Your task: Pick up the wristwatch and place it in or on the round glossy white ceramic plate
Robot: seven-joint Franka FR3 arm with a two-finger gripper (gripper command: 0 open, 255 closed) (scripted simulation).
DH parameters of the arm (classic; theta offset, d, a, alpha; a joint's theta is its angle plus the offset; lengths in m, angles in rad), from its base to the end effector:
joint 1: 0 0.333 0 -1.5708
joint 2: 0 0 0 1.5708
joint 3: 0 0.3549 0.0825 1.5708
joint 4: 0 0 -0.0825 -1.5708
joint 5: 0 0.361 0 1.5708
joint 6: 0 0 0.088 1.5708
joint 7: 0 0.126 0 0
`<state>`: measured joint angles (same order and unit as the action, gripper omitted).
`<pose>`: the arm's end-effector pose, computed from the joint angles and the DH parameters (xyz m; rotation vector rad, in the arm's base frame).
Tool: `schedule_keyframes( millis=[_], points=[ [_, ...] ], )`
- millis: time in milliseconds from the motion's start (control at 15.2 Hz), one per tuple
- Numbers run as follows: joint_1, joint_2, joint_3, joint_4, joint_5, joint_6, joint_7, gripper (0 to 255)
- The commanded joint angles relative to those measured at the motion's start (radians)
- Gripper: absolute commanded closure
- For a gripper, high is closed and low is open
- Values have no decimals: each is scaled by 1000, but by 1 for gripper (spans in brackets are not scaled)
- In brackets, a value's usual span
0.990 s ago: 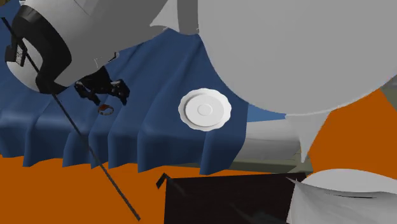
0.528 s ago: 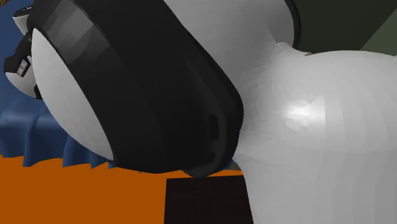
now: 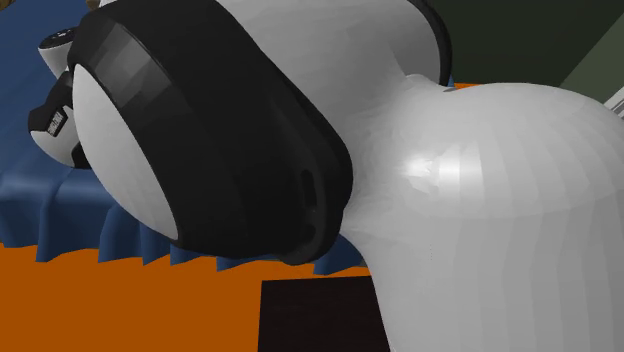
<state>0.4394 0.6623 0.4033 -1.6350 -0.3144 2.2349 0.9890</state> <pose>0.5005 0.4778 0.2803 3.1412 -0.0436 0.0049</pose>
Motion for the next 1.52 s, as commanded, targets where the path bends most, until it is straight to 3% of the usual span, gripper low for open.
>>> schedule_keyframes(
  millis=[0, 198, 264, 858, 1452],
  points=[
    [0, 1, 0, 0, 0, 1, 1, 0],
    [0, 0, 0, 0, 0, 1, 0, 0],
    [0, 0, 0, 0, 0, 1, 0, 255],
    [0, 1, 0, 0, 0, 1, 1, 255],
    [-13, -67, 22, 19, 31, -83, -18, 255]
  ],
)
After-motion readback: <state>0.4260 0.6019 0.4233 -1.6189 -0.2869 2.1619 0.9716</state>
